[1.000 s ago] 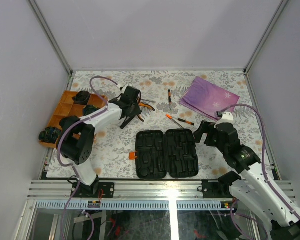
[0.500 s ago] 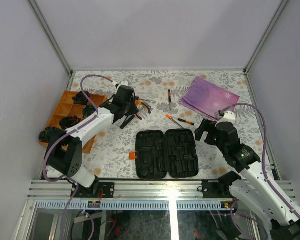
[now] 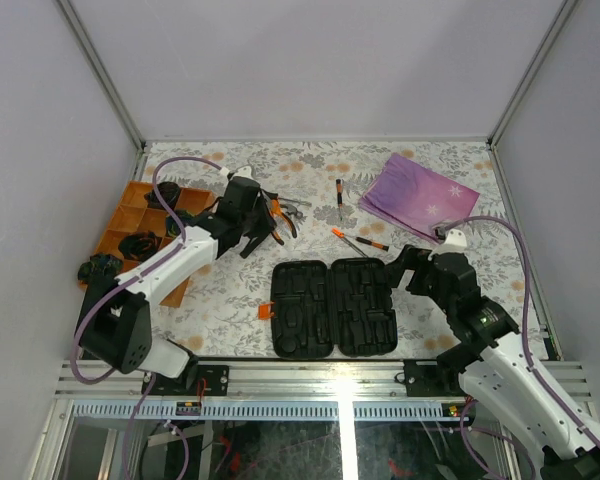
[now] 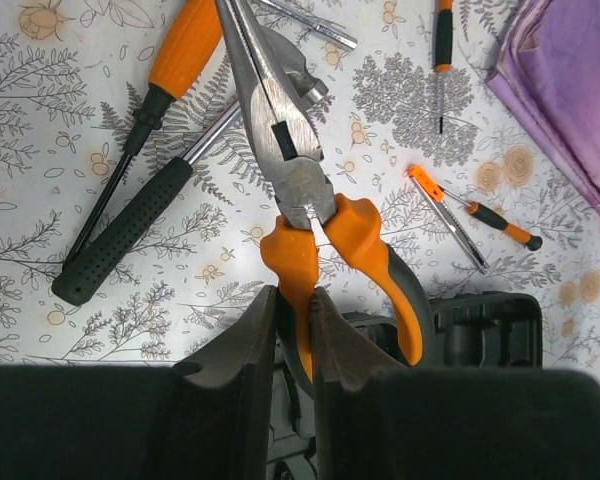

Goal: Sort the tools into containers
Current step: Pick up the pliers at the center of the board, then place the pliers in the storage box.

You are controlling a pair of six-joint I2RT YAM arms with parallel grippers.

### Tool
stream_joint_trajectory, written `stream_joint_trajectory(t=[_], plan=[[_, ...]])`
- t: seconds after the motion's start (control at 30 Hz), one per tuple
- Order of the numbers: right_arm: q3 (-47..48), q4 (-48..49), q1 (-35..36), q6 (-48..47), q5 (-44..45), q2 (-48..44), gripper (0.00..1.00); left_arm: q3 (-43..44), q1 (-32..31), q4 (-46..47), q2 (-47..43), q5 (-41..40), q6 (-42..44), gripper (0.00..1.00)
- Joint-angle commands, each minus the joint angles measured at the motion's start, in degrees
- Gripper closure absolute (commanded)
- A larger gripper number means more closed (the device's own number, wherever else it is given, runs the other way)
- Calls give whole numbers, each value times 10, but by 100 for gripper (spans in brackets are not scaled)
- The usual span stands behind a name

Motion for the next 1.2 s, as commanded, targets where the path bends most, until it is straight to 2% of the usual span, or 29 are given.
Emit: stream_joint_trajectory(t=[0.0,0.2,0.33,0.6,0.7,0.9,1.17], plan=[[-6,30,-2,-7,-64,7,5,-8,-12,11,-41,-26,-15,100],[-2,27,-2,-21,-124,41,4,-34,-67,-16,-80,-81,-5,100],[10,16,-2,-31,-118,72,4,-48,-104,-39,-94,-92,-11,100],[50,10,2,-38,-155,135,8,-118,-191,-6,-160,-119,-46,100],[78,-13,22,-39,-130,149,9,-137,-216,3,-168,-135,-66,100],[104,-43,97,-9,-30,151,12,-154,-263,20,-162,-131,-76,100],[62,31,109,9,-79,71,20,-176,-302,55,-168,-113,-67,100]])
